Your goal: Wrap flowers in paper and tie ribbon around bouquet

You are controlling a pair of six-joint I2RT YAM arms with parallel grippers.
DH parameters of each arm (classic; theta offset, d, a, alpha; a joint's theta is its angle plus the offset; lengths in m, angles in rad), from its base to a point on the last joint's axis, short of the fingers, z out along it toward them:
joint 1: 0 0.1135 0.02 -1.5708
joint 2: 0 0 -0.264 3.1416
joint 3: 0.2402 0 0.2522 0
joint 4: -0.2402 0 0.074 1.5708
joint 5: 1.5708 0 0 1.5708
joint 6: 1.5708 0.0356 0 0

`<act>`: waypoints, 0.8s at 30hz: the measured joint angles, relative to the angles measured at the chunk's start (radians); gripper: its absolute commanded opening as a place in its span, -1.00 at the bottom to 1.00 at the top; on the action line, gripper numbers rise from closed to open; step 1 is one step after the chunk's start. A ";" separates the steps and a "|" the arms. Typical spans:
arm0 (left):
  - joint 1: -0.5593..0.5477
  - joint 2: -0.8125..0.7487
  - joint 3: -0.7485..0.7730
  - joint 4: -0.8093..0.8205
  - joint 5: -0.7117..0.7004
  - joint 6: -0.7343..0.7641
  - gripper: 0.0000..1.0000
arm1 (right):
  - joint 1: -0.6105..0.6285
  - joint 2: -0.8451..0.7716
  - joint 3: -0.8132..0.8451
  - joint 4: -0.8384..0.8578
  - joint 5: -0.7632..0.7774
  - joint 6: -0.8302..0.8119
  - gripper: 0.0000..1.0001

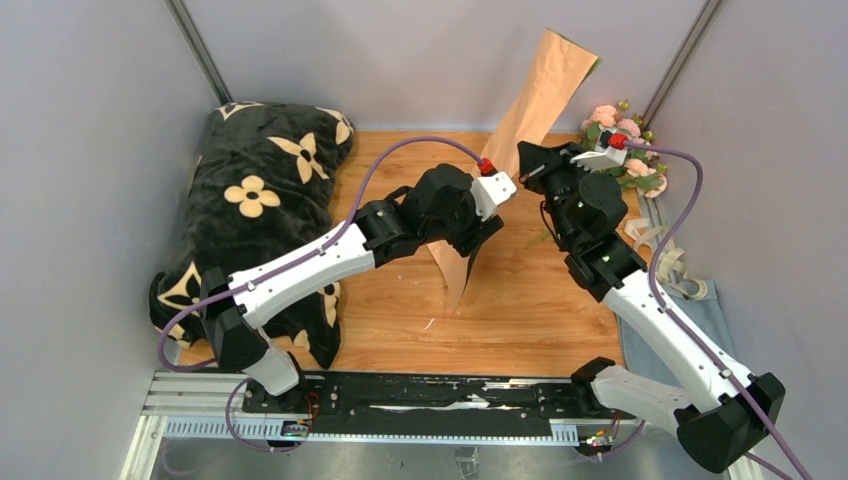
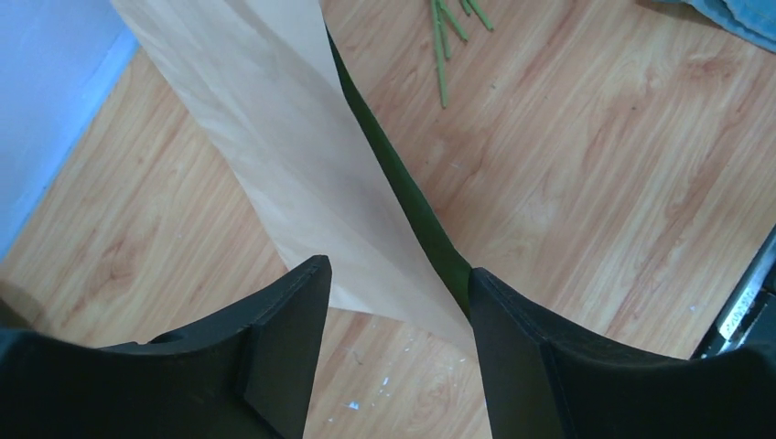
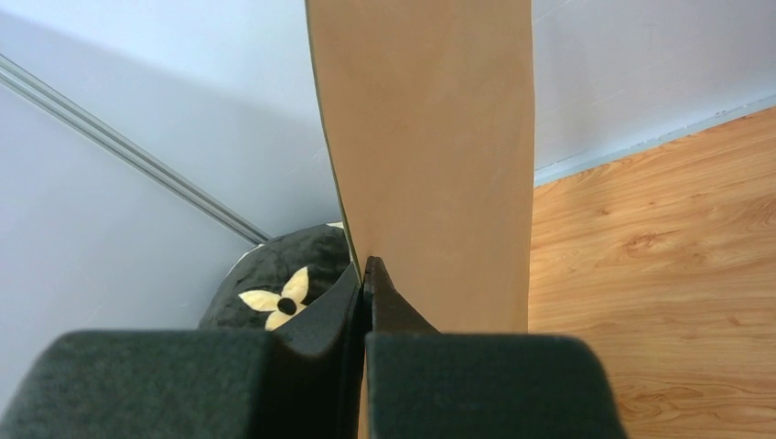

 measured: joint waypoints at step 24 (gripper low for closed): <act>0.012 0.018 -0.024 0.109 -0.171 0.137 -1.00 | 0.007 -0.001 -0.001 0.008 -0.018 -0.003 -0.93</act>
